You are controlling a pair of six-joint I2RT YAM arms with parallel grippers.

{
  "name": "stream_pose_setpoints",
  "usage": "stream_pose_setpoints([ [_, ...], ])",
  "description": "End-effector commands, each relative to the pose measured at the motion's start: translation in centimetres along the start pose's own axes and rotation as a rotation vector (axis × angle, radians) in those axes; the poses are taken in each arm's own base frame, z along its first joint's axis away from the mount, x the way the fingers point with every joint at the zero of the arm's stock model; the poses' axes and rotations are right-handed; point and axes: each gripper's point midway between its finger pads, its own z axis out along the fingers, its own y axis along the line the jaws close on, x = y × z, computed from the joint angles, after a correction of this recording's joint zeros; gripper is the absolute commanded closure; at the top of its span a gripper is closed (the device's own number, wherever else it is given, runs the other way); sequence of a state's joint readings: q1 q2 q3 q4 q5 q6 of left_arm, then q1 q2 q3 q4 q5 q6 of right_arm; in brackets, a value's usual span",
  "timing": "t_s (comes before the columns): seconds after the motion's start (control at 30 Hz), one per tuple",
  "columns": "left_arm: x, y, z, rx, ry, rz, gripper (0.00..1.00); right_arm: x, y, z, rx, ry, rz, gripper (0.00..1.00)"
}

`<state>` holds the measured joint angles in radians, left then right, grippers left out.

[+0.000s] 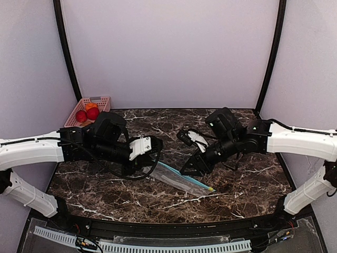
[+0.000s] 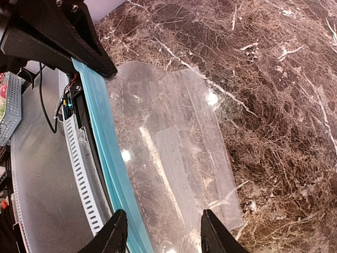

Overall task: Place the food in the zip-top bag and seal the zipper
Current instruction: Pass from the left arm to the right

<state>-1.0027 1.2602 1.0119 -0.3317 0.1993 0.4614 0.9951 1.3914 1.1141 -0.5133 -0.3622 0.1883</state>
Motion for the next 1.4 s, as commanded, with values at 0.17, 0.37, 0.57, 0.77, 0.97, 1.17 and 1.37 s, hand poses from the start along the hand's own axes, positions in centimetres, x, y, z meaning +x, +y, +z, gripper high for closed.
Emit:
stream_pose_setpoints([
  [0.17,-0.2,-0.3,-0.6,-0.006,-0.02,0.015,0.99,0.6,0.0,1.0,-0.009,0.023,-0.005,0.6],
  [0.37,-0.2,-0.2,-0.5,-0.006,-0.018,0.012,0.99,0.6,0.2,1.4,-0.014,0.028,-0.01,0.62],
  [0.57,-0.1,-0.3,-0.4,-0.004,-0.015,0.009,0.99,0.7,0.5,1.9,-0.014,0.038,-0.017,0.62],
  [0.77,0.0,-0.1,-0.3,-0.008,-0.006,0.004,0.99,0.6,1.1,2.0,-0.017,0.037,-0.026,0.62],
  [0.97,0.1,-0.2,-0.2,-0.001,-0.003,0.004,0.99,-0.6,1.8,0.6,-0.018,-0.021,-0.032,0.58],
  [1.17,-0.1,-0.4,-0.3,0.009,-0.008,0.004,0.99,-1.3,2.7,-0.9,-0.038,-0.067,-0.03,0.54],
  [1.37,-0.2,-0.4,-0.4,0.009,-0.013,0.004,0.99,-1.1,2.2,-0.5,-0.025,-0.062,-0.023,0.55],
])
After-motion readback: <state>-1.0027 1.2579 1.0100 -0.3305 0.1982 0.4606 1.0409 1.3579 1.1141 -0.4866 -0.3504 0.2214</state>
